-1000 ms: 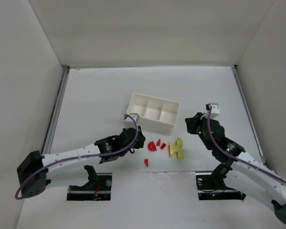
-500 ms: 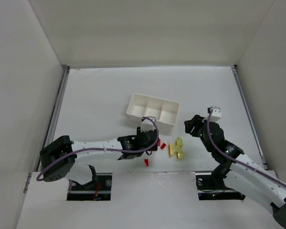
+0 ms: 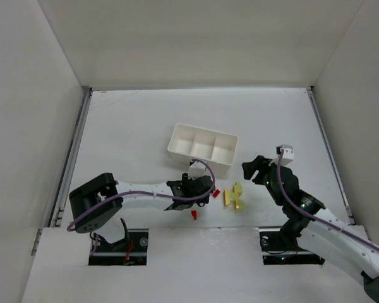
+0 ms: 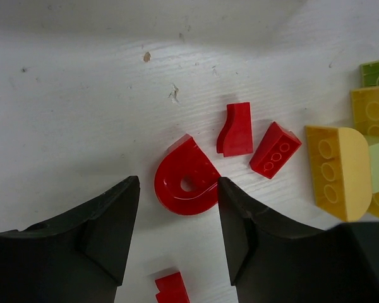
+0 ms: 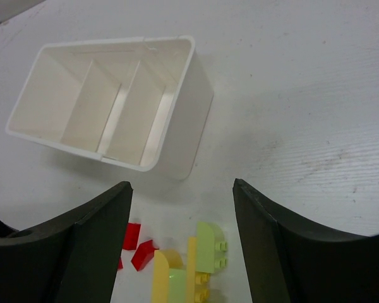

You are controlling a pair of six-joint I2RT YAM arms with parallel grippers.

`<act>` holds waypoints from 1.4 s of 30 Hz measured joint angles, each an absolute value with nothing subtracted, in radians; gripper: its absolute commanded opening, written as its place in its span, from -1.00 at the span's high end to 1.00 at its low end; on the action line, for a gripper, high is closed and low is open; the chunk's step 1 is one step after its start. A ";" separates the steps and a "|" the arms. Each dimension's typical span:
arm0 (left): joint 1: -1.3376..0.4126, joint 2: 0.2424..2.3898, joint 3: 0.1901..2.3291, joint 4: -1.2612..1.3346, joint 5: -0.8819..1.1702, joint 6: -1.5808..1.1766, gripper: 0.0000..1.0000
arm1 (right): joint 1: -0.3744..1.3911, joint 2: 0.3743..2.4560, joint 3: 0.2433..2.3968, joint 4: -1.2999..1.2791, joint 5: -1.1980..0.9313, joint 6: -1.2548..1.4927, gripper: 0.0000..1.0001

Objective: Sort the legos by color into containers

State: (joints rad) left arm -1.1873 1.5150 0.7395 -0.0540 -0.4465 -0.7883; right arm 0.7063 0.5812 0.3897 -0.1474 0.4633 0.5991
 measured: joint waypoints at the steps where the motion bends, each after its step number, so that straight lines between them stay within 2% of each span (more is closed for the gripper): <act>1: -1.187 1.526 0.741 -0.054 -0.443 -0.795 0.02 | 0.708 0.581 0.389 -0.147 0.463 0.599 -0.43; 12: -1.182 1.586 0.778 -0.047 -0.437 -0.814 0.09 | 0.721 0.582 0.376 -0.136 0.463 0.599 -0.43; 14: -1.182 1.599 0.788 -0.044 -0.439 -0.813 0.18 | 0.721 0.581 0.376 -0.129 0.463 0.599 -0.43; 18: -1.182 1.603 0.790 -0.038 -0.442 -0.816 0.52 | 0.721 0.574 0.376 -0.120 0.463 0.599 -0.44; 23: -1.176 1.583 0.785 -0.053 -0.442 -0.816 0.65 | 0.722 0.577 0.376 -0.105 0.463 0.599 -0.44; 34: -1.024 1.182 0.760 -0.142 -0.453 -0.773 0.62 | 0.721 0.599 0.376 -0.096 0.461 0.598 -0.45; 37: -0.953 1.178 0.812 -0.154 -0.453 -0.719 0.60 | 0.722 0.605 0.376 -0.096 0.455 0.598 -0.45; 42: -0.839 1.303 0.962 -0.127 -0.456 -0.613 0.59 | 0.722 0.606 0.376 -0.089 0.448 0.598 -0.45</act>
State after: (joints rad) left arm -0.8391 1.3025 0.9623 -0.1268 -0.4557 -0.6128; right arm 0.7216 0.6056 0.3759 -0.0895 0.4477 0.5983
